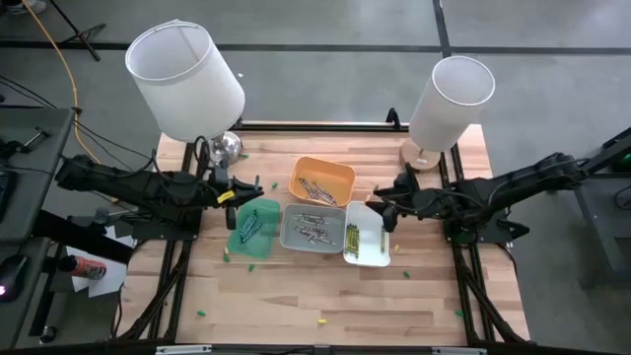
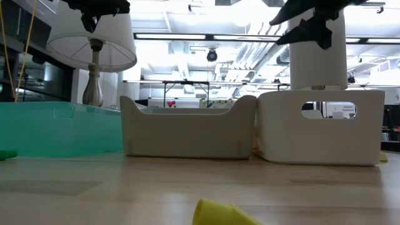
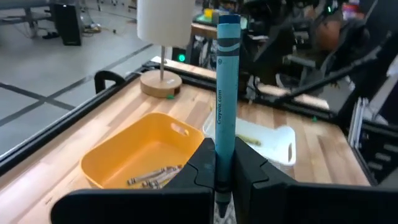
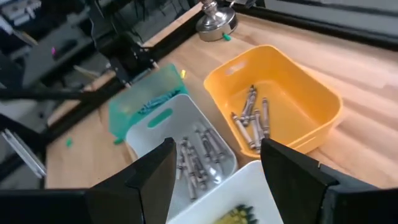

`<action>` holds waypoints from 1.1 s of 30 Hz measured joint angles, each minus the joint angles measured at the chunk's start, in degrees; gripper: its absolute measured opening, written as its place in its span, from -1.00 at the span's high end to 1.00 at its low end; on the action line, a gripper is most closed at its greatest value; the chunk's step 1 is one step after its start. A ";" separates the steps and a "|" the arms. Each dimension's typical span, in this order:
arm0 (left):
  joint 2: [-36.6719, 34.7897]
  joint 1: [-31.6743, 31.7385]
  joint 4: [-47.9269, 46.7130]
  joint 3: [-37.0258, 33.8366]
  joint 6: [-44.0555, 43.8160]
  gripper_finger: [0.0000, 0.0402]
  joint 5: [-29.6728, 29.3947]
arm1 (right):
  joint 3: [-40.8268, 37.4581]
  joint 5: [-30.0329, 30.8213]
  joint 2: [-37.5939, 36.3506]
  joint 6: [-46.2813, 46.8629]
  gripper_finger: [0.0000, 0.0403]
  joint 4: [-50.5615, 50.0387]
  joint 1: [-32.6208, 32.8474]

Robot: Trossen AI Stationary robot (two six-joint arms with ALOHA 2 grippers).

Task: Sort crayons
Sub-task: Put the blue crayon into the light blue bin

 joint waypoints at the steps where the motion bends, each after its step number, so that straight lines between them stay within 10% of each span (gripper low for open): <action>1: 0.04 -0.38 -0.31 -0.03 0.61 0.99 0.02 | -0.92 0.03 0.04 1.14 -0.12 1.44 0.07; 10: 0.03 -2.55 -8.33 -0.03 -4.75 0.98 -0.01 | -2.24 2.54 0.54 7.97 -0.12 3.70 -0.10; 21: 0.47 -6.46 -15.35 -0.03 -33.34 0.97 10.66 | -2.24 4.20 0.54 11.44 -0.12 3.68 -0.12; 33: 5.14 -8.89 -38.02 -0.01 -59.05 0.97 9.54 | -2.24 6.96 0.54 11.34 -0.12 2.16 -0.12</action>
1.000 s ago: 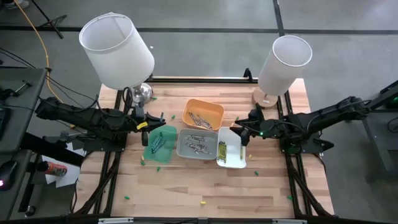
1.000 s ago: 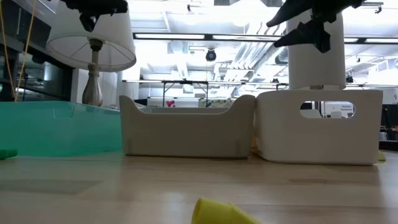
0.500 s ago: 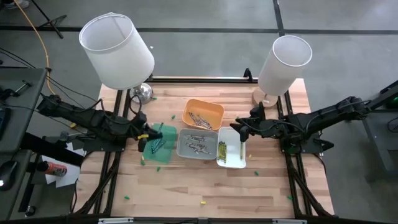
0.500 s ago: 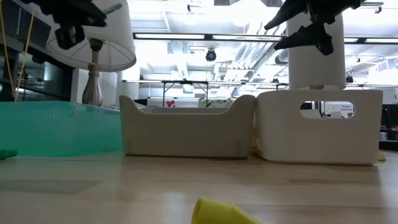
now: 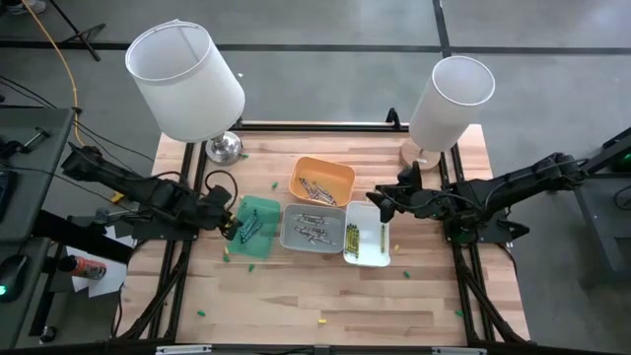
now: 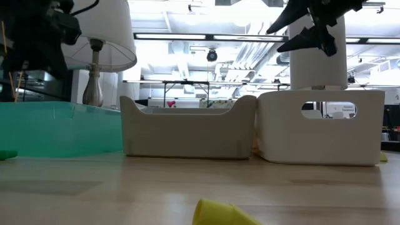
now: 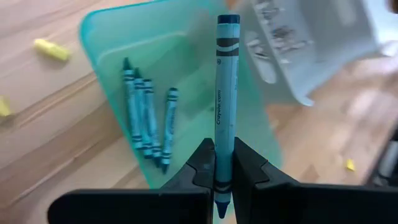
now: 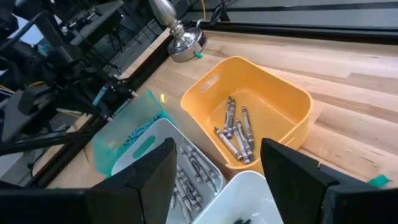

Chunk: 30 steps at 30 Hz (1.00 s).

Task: Sort crayons
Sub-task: Put the blue crayon into the light blue bin

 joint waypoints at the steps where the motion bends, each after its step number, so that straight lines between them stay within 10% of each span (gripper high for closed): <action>1: 0.70 0.00 -0.46 0.00 -0.80 0.97 -0.40 | 0.00 0.00 0.02 -0.01 -0.12 -0.28 0.00; 30: 31.18 0.15 -2.35 12.35 -8.39 0.99 -4.71 | 0.07 -0.51 0.02 -0.49 -0.12 -12.73 0.00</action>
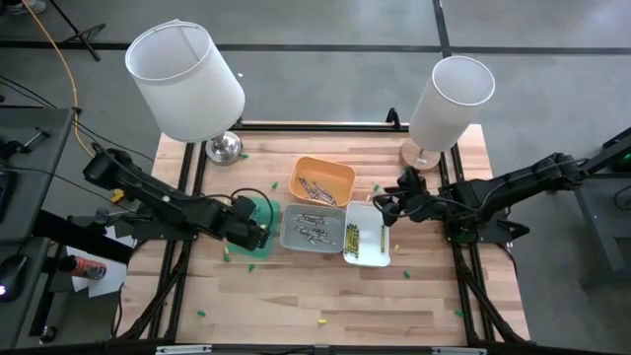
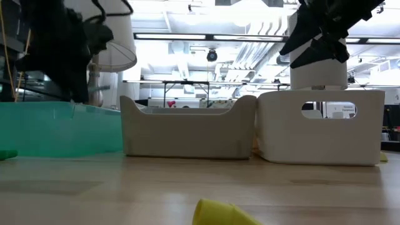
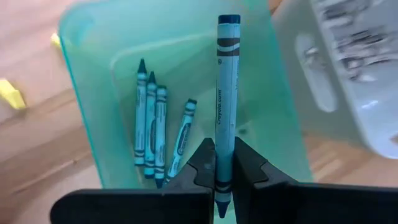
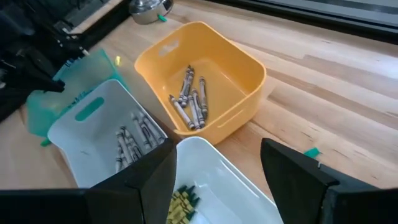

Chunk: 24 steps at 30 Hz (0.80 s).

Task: Sort crayons
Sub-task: Put the blue crayon into the light blue bin

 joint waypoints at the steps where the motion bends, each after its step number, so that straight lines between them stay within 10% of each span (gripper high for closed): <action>1: 1.03 0.00 0.12 0.00 -0.59 0.99 0.55 | 0.00 -0.18 0.01 0.00 -0.12 -0.46 0.00; 24: 10.30 6.16 7.00 0.00 14.53 0.86 11.83 | 0.00 -1.21 0.02 0.46 -0.12 -3.32 0.00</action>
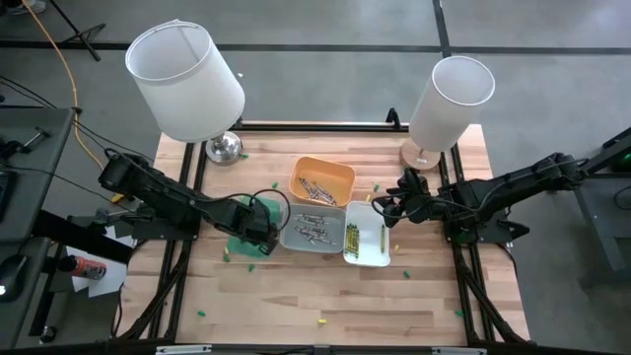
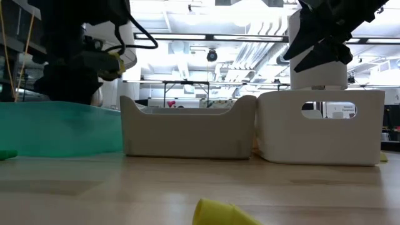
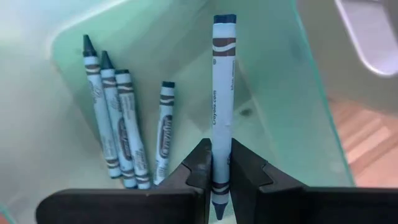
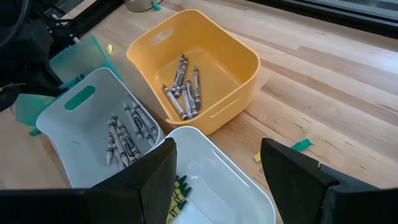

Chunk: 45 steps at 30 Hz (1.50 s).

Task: Sort crayons
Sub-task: Put the blue crayon into the light blue bin, then adjust the bins on the table

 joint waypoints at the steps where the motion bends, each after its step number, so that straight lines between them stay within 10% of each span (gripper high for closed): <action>1: 0.04 0.31 -0.11 -0.02 0.76 0.85 0.00 | 0.00 0.00 0.00 0.00 -0.12 0.10 0.00; 17: -9.60 6.46 -9.96 1.54 7.91 0.37 7.18 | 0.00 0.00 0.00 0.09 -0.12 0.12 0.00; 28: -28.61 6.63 -30.15 3.90 1.93 0.95 -12.05 | 0.00 1.27 0.00 0.15 -0.12 -0.01 0.00; 45: -21.12 4.82 -20.16 -6.66 -2.94 1.00 -0.73 | 0.00 1.30 -0.01 0.15 -0.12 0.42 -0.02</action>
